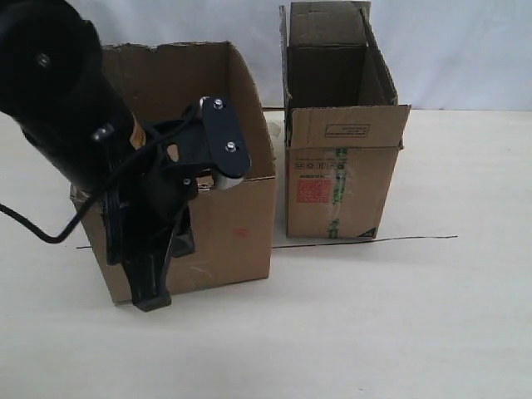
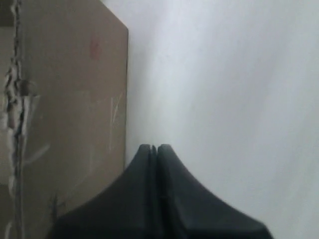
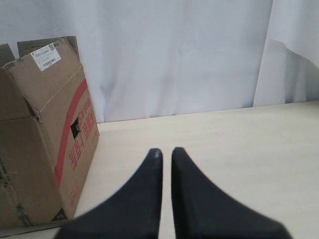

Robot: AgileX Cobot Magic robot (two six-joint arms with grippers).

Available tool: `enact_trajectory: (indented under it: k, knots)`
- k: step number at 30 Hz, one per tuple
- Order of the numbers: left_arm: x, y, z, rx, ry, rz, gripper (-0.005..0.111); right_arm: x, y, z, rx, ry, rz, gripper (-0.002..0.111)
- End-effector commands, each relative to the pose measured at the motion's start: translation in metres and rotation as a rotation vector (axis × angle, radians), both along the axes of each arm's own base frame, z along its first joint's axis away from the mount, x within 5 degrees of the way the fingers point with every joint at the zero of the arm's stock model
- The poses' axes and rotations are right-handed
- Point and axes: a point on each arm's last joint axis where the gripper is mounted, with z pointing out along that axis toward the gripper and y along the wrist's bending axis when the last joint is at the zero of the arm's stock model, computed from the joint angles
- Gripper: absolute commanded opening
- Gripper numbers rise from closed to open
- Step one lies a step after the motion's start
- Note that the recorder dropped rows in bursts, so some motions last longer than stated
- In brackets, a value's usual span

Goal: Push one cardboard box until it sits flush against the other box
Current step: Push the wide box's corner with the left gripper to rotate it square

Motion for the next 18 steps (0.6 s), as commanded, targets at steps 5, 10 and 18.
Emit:
enact_trajectory:
  k: [5, 10, 18]
  knots:
    - [0.024, -0.009, -0.025, 0.083, -0.119, -0.032, 0.0, 0.0, 0.0, -0.002, 0.001, 0.005, -0.008, 0.005]
    - [0.036, -0.012, -0.033, 0.105, -0.189, -0.067, 0.0, 0.0, 0.0, -0.002, 0.001, 0.005, -0.008, 0.005]
    - [0.06, 0.005, -0.032, 0.069, -0.251, -0.011, 0.0, 0.0, 0.0, -0.002, 0.001, 0.005, -0.008, 0.005]
